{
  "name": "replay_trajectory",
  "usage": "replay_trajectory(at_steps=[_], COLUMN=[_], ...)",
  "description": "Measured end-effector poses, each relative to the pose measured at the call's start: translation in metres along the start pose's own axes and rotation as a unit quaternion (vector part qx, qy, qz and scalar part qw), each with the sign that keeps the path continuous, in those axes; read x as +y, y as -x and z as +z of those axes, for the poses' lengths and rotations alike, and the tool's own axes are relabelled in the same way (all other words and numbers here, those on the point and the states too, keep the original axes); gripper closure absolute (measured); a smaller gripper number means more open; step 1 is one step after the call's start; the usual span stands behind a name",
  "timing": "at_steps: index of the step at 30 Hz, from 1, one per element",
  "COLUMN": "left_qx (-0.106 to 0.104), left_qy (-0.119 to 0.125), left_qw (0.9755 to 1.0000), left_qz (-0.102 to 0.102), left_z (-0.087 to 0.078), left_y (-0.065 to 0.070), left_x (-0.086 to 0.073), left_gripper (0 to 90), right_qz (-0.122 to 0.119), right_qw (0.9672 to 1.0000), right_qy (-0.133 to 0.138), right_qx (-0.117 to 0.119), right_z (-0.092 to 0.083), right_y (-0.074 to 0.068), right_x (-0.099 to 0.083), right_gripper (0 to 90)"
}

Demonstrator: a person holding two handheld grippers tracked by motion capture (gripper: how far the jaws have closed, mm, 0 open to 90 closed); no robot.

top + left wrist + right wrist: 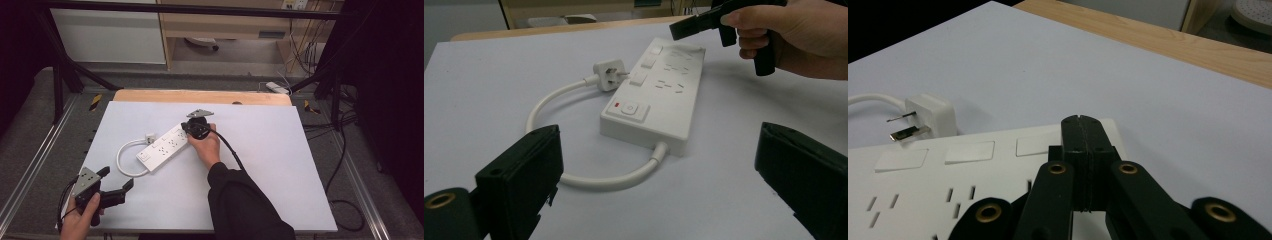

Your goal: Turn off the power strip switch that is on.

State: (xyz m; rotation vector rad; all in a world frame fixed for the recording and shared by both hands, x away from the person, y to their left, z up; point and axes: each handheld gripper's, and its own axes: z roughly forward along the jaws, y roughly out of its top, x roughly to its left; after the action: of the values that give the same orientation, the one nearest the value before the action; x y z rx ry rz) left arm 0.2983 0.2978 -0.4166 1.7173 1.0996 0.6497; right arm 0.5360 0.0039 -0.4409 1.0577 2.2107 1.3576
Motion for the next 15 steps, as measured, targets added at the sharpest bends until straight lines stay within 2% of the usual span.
replay_trajectory(at_steps=[5,15], left_qx=[0.0,-0.002], left_qy=[0.001,0.001], left_qw=[1.0,1.0], left_qz=[0.0,-0.002], left_z=[0.0,0.0], left_y=[-0.001,-0.001], left_x=[0.0,0.0], left_gripper=[5.2,5.2], right_qz=[-0.002,-0.005], right_qw=[1.0,1.0], right_qy=[0.0,-0.008], right_qx=[0.003,0.001], right_z=[0.008,0.02], right_y=[-0.007,-0.009], right_x=[0.005,0.006], right_gripper=[90.0,90.0])
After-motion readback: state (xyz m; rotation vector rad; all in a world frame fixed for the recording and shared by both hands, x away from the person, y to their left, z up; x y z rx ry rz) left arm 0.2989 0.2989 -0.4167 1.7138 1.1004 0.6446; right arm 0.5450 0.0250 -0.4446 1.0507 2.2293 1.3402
